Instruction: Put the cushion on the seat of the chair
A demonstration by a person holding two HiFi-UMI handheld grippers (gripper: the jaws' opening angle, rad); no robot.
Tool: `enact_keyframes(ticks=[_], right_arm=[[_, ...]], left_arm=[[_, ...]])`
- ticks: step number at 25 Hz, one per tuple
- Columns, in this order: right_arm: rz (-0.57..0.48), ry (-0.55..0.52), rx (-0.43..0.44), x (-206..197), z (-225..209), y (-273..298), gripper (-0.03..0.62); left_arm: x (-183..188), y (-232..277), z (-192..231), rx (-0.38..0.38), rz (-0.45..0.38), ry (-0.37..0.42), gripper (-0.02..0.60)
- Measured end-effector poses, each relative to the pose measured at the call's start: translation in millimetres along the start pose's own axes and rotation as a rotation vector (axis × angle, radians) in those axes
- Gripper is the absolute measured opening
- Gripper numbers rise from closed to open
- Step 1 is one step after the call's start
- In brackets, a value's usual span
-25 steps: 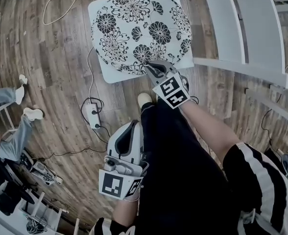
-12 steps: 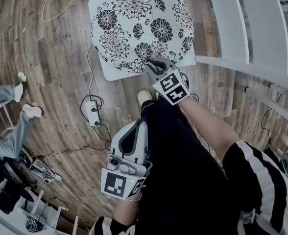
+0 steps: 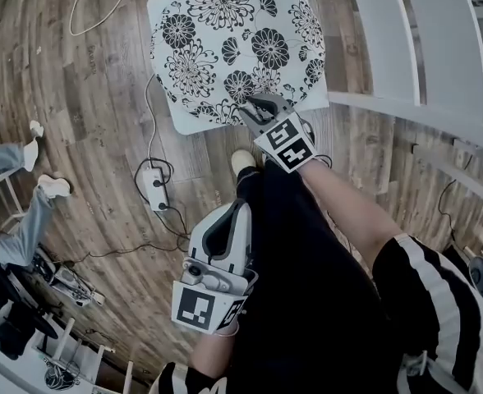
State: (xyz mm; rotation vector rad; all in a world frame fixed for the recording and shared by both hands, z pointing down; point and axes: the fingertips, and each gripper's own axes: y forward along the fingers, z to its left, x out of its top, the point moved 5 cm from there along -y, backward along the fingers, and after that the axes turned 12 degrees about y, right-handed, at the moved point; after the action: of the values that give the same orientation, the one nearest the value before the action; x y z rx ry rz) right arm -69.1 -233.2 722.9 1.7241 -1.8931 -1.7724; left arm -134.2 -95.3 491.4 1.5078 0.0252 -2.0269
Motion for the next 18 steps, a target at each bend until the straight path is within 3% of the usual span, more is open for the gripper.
enact_keyframes(ticks=[18], right_arm=[[0.019, -0.075, -0.035, -6.2, 9.2, -2.1, 0.160]], left_arm=[[0.7, 1.6, -4.0, -0.051, 0.001, 0.014, 0.003]])
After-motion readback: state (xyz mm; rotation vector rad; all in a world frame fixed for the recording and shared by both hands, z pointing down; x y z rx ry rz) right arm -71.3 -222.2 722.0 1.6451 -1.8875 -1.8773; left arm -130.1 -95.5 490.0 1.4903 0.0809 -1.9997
